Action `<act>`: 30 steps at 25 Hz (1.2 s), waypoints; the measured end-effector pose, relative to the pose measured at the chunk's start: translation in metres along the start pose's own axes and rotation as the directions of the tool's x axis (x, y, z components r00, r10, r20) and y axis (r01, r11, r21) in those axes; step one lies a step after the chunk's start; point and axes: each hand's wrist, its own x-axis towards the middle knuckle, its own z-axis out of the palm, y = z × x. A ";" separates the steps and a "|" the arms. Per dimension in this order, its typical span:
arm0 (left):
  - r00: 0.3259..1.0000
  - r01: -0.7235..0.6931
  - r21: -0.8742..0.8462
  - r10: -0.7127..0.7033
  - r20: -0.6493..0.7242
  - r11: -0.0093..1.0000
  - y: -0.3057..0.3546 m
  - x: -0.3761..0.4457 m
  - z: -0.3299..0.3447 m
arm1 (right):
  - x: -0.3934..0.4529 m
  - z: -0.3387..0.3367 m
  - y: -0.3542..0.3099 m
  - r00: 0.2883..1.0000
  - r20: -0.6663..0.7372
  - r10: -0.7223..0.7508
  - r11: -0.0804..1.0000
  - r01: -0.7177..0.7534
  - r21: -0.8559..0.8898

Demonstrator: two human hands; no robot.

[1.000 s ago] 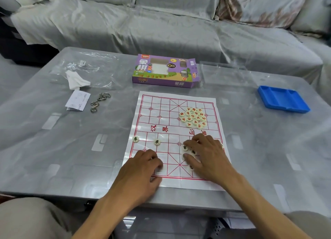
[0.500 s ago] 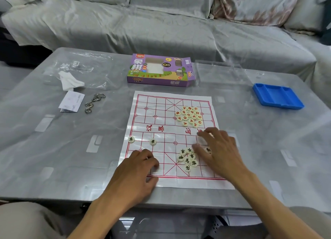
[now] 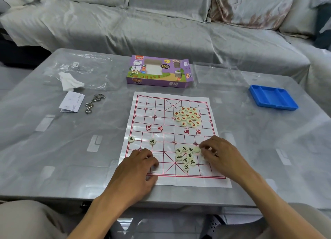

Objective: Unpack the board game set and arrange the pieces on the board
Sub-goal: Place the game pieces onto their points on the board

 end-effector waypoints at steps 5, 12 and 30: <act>1.000 0.014 0.004 -0.014 0.007 1.000 0.000 0.002 0.000 | -0.009 0.004 -0.010 0.993 -0.106 -0.048 0.999 0.050 0.018; 1.000 0.013 0.011 -0.013 0.010 1.000 0.000 0.003 0.000 | 0.007 0.015 -0.020 0.978 -0.029 -0.205 0.979 0.205 -0.022; 1.000 0.018 0.002 -0.018 0.026 1.000 0.002 0.005 -0.003 | 0.038 0.030 -0.070 0.995 -0.088 -0.049 0.989 0.060 0.136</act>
